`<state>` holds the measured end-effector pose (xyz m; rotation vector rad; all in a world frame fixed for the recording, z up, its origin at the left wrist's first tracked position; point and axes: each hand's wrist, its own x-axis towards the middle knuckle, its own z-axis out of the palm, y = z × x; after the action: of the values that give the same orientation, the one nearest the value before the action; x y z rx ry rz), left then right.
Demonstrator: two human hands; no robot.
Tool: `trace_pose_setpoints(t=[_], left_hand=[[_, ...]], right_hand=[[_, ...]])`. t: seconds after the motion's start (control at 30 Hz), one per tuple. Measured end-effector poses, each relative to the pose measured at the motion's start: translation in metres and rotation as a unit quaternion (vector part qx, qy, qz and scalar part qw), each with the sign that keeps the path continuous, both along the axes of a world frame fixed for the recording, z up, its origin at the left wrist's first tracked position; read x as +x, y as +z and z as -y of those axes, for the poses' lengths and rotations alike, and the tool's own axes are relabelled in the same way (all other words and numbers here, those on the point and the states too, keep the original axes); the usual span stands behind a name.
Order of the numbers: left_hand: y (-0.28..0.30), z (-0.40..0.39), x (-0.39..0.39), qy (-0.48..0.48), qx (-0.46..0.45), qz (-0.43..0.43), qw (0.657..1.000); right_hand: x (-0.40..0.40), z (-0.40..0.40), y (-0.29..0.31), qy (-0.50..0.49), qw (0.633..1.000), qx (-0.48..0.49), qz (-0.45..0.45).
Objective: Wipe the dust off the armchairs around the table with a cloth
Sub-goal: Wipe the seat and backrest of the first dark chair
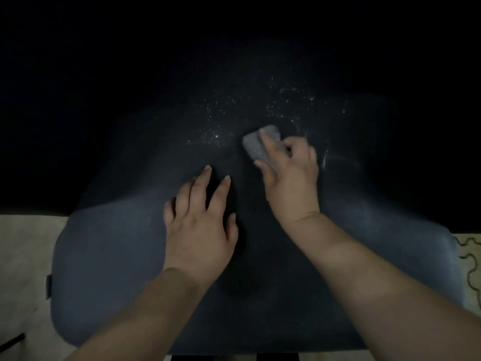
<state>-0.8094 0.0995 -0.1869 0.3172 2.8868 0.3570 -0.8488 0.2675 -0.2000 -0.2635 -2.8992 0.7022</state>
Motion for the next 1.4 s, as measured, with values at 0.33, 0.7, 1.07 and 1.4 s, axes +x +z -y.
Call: trace_pose_setpoints(t=[0.33, 0.7, 1.07, 1.4], left_hand=[[0.006, -0.032, -0.011, -0.068, 0.004, 0.004, 0.998], [0.001, -0.056, -0.023, -0.084, -0.008, -0.001, 0.996], [0.001, -0.067, -0.023, -0.082, -0.012, -0.001, 0.997], [-0.002, -0.083, -0.036, -0.069, -0.005, -0.005, 0.998]], right_hand=[[0.056, -0.069, 0.002, -0.129, 0.992, 0.015, 0.003], [0.054, -0.091, 0.006, -0.084, 0.996, 0.021, 0.015], [0.039, -0.096, -0.006, -0.038, 0.999, 0.013, -0.01], [-0.017, -0.091, -0.013, -0.07, 0.996, -0.012, -0.05]])
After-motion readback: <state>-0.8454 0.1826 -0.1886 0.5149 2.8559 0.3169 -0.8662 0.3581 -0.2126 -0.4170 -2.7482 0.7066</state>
